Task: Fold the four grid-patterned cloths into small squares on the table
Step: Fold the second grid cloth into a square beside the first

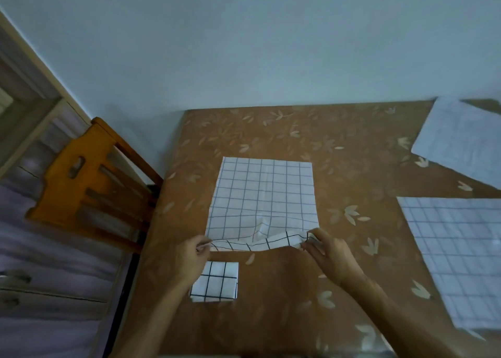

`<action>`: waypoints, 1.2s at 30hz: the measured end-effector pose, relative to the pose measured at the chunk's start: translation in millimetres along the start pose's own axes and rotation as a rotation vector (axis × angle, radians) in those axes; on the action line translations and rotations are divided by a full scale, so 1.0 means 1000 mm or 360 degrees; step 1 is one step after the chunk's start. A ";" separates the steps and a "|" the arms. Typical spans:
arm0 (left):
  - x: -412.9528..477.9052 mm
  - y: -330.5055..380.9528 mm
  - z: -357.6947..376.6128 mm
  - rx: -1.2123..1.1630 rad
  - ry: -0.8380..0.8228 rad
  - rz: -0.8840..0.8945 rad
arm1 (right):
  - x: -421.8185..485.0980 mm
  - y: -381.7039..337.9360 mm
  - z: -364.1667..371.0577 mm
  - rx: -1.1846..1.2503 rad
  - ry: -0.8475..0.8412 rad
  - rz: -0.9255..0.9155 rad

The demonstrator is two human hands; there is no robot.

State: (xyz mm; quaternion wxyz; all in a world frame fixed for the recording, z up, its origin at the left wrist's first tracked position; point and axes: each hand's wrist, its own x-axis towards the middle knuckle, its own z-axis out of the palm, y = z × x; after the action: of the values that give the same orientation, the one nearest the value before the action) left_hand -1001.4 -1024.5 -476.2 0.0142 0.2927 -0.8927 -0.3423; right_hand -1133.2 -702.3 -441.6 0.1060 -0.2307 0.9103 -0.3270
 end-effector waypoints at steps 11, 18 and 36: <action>-0.088 0.008 0.019 -0.0701 -0.0328 -0.0235 | -0.105 0.025 -0.045 0.0314 0.0090 0.0217; -0.109 0.014 0.026 -0.0505 -0.0287 -0.0155 | -0.146 0.031 -0.059 0.0560 0.0174 0.0298; -0.129 0.008 0.031 -0.0468 -0.0283 -0.0061 | -0.142 0.046 -0.041 0.0545 0.0112 0.0752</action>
State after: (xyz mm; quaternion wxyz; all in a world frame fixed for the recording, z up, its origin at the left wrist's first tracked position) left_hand -905.0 -932.6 -472.4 -0.0286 0.2729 -0.8251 -0.4938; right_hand -1040.2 -579.0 -434.0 0.1850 0.0204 0.8735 -0.4499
